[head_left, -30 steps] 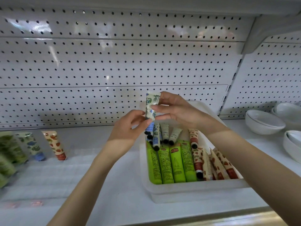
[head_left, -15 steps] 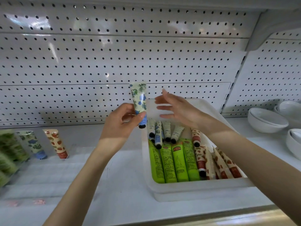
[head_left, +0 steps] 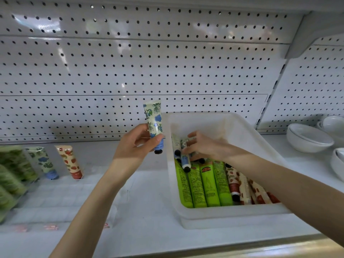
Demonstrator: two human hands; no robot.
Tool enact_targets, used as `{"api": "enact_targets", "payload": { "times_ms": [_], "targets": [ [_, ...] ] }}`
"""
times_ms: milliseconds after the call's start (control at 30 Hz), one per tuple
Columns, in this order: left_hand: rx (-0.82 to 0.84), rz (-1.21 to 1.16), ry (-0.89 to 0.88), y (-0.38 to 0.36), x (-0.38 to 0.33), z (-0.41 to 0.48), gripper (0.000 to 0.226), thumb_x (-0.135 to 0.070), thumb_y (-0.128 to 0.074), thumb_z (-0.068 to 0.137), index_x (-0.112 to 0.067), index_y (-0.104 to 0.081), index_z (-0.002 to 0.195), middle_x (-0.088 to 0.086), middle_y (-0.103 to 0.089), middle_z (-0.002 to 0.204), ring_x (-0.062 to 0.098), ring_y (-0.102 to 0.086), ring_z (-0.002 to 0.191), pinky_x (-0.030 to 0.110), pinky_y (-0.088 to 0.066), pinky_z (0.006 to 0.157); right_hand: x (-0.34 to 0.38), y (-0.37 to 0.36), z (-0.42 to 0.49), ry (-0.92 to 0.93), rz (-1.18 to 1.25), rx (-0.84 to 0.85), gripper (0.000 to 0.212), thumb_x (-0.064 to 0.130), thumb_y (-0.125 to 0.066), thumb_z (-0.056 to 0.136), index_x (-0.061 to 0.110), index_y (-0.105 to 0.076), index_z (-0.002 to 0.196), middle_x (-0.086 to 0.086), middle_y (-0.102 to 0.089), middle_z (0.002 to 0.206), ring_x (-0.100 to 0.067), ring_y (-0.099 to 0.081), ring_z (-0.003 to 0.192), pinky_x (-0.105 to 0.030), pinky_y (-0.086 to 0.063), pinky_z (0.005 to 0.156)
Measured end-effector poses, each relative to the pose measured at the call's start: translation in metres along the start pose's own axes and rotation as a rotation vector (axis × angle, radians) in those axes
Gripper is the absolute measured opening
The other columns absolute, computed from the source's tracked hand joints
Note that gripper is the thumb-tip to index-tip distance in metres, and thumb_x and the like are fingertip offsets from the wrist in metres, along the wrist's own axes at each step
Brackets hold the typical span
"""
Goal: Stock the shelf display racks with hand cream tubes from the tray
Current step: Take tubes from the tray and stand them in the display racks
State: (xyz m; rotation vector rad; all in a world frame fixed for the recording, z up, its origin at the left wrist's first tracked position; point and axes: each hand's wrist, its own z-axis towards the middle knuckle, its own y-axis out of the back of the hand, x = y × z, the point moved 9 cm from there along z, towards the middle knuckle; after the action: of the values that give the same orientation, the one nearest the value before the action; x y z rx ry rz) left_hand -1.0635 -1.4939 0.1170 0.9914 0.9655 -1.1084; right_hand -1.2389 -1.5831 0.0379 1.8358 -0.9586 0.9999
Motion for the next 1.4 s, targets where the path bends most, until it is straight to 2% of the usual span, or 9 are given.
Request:
{"api": "enact_targets", "payload": {
  "times_ms": [133, 200, 333, 433, 533, 633, 800, 1100, 1400],
  "targets": [
    [-0.004, -0.054, 0.057, 0.004, 0.005, -0.004, 0.008, -0.012, -0.064, 0.084, -0.015, -0.064, 0.092, -0.001, -0.068, 0.087, 0.005, -0.065, 0.076, 0.019, -0.056, 0.07, -0.002, -0.005, 0.0, -0.02, 0.01, 0.061, 0.042, -0.005, -0.065, 0.081, -0.003, -0.048, 0.12, -0.018, -0.058, 0.116, -0.025, -0.061, 0.094, -0.029, -0.056, 0.072],
    [0.0, -0.057, 0.07, 0.007, 0.007, -0.005, 0.011, -0.011, -0.064, 0.084, -0.011, -0.064, 0.095, 0.0, -0.069, 0.089, 0.005, -0.066, 0.076, 0.018, -0.055, 0.068, -0.004, -0.012, 0.0, -0.051, 0.066, 0.141, 0.028, -0.006, -0.062, 0.083, -0.003, -0.055, 0.11, -0.018, -0.062, 0.108, -0.024, -0.064, 0.09, -0.029, -0.057, 0.078],
    [0.002, -0.105, 0.076, 0.015, 0.006, -0.009, 0.023, -0.005, -0.063, 0.085, -0.019, -0.06, 0.103, 0.007, -0.068, 0.088, 0.007, -0.065, 0.071, 0.016, -0.054, 0.064, -0.005, -0.026, -0.007, -0.126, 0.109, 0.258, 0.02, -0.008, -0.055, 0.086, -0.001, -0.057, 0.105, -0.012, -0.063, 0.097, -0.019, -0.063, 0.084, -0.023, -0.058, 0.067],
    [0.026, -0.123, 0.073, 0.021, 0.004, -0.012, 0.026, -0.003, -0.062, 0.085, -0.009, -0.06, 0.11, 0.012, -0.066, 0.086, 0.009, -0.063, 0.067, 0.019, -0.055, 0.066, -0.001, -0.031, -0.016, -0.153, 0.054, 0.281, 0.012, -0.008, -0.054, 0.087, 0.001, -0.057, 0.093, -0.01, -0.064, 0.093, -0.015, -0.067, 0.074, -0.022, -0.055, 0.058],
    [0.028, -0.146, 0.082, 0.031, 0.004, -0.015, 0.028, -0.005, -0.064, 0.084, -0.009, -0.059, 0.112, 0.012, -0.066, 0.095, 0.009, -0.066, 0.073, 0.02, -0.056, 0.068, 0.012, -0.024, -0.022, -0.135, 0.035, 0.242, 0.011, -0.008, -0.055, 0.087, -0.001, -0.056, 0.095, -0.016, -0.062, 0.096, -0.022, -0.064, 0.081, -0.026, -0.058, 0.064],
    [0.045, -0.149, 0.077, 0.039, 0.002, -0.017, 0.03, -0.007, -0.064, 0.084, -0.011, -0.059, 0.113, 0.009, -0.065, 0.103, 0.007, -0.067, 0.079, 0.02, -0.056, 0.066, 0.033, -0.013, -0.033, -0.071, -0.011, 0.161, 0.029, -0.005, -0.055, 0.087, -0.008, -0.053, 0.116, -0.023, -0.059, 0.106, -0.025, -0.06, 0.09, -0.03, -0.057, 0.071],
    [0.118, -0.177, 0.055, 0.041, -0.003, -0.022, 0.03, -0.005, -0.063, 0.084, -0.009, -0.059, 0.113, 0.011, -0.065, 0.106, 0.007, -0.067, 0.079, 0.023, -0.057, 0.067, 0.055, -0.004, -0.062, 0.056, 0.11, 0.067, 0.035, -0.002, -0.056, 0.088, -0.002, -0.052, 0.122, -0.013, -0.064, 0.114, -0.02, -0.063, 0.098, -0.031, -0.051, 0.088],
    [0.167, -0.224, 0.025, 0.035, -0.016, -0.041, 0.026, -0.003, -0.062, 0.085, -0.009, -0.059, 0.11, 0.012, -0.063, 0.106, 0.005, -0.066, 0.076, 0.025, -0.058, 0.066, 0.067, -0.008, -0.125, 0.267, 0.425, -0.009, 0.028, -0.006, -0.056, 0.082, 0.017, -0.063, 0.096, -0.001, -0.073, 0.09, -0.014, -0.07, 0.083, -0.031, -0.057, 0.078],
    [0.081, -0.249, 0.038, 0.054, -0.027, -0.093, 0.017, -0.013, -0.059, 0.087, -0.013, -0.061, 0.104, 0.001, -0.065, 0.092, 0.005, -0.066, 0.077, 0.024, -0.056, 0.061, 0.079, -0.044, -0.17, 0.386, 0.408, 0.107, 0.025, -0.001, -0.061, 0.08, 0.008, -0.059, 0.103, -0.004, -0.07, 0.095, -0.015, -0.069, 0.082, -0.034, -0.058, 0.079]
  ]
}}
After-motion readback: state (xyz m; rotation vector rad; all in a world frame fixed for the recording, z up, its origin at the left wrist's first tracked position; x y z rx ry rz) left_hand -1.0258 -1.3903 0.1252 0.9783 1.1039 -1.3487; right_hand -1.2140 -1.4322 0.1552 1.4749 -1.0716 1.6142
